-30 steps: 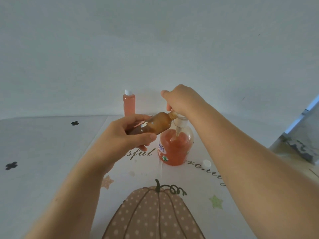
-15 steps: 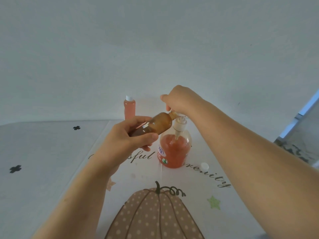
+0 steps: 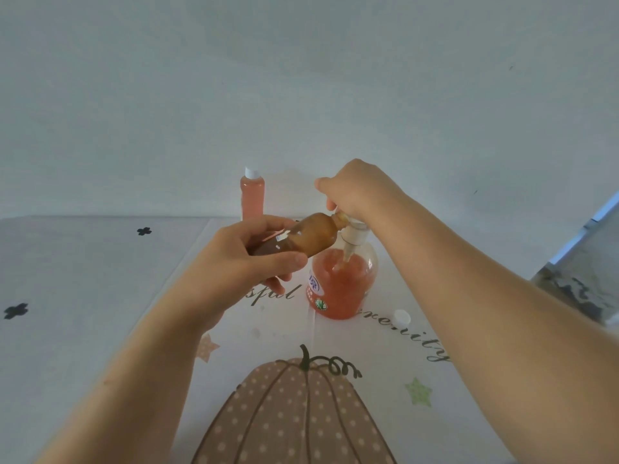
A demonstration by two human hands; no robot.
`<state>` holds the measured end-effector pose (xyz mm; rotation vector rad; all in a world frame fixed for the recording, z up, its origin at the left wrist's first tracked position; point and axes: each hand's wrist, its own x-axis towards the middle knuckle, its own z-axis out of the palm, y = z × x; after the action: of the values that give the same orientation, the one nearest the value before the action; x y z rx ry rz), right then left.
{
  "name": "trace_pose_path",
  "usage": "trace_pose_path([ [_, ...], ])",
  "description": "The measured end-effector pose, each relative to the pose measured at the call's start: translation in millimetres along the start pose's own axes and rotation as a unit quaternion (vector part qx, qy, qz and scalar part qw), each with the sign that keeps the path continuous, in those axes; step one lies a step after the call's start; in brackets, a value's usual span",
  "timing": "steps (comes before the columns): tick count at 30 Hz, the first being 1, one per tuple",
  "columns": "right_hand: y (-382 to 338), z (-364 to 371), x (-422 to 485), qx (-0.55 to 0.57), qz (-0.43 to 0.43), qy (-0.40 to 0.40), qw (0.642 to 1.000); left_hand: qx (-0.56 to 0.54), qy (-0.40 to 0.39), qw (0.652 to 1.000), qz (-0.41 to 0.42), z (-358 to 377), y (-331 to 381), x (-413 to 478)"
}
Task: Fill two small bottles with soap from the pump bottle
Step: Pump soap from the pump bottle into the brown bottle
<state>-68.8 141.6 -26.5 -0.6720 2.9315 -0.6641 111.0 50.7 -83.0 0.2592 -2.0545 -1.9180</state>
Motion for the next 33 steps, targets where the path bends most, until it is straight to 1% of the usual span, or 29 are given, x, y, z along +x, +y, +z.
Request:
trace_pose_path([
  [6,-7,-9,-8,-0.026,0.000,0.008,1.000,0.005,0.001,1.000,0.007,1,3,-4],
  [9,-13,-16,-9,-0.046,-0.005,-0.001,0.999,-0.003,-0.006,1.000,0.003,1,7,-6],
  [12,-14,-17,-9,-0.029,-0.005,0.000,1.000,-0.002,-0.007,1.000,0.001,-2,8,-7],
  [16,-12,-15,-6,0.007,0.020,-0.001,1.000,-0.008,-0.013,1.000,0.001,-3,10,-6],
  [20,-11,-11,-7,0.000,0.025,0.000,1.000,-0.023,-0.019,0.999,-0.011,-5,9,-5],
  [27,-8,-4,-10,0.002,0.029,0.006,1.000,-0.005,-0.022,1.000,-0.012,-6,5,-2],
  [33,-10,-11,-18,0.007,0.019,0.020,1.000,-0.007,0.002,1.000,-0.006,-1,10,-6],
])
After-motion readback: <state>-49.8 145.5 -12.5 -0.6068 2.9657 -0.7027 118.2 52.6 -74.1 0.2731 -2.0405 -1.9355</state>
